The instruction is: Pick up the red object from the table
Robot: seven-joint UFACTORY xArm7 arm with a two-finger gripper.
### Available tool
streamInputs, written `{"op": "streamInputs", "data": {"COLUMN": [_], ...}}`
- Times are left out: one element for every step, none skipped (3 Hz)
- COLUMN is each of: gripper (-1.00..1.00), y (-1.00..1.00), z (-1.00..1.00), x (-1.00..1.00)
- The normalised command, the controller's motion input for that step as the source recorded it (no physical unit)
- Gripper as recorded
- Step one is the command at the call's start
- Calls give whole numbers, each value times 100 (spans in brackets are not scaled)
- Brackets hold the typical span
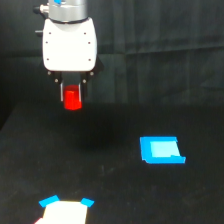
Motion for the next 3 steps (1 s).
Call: {"op": "streamInputs", "data": {"gripper": [-100,-98,-100], "y": [-19,53,-10], "z": [-41,-41,-44], "x": [11,-8,-29]}}
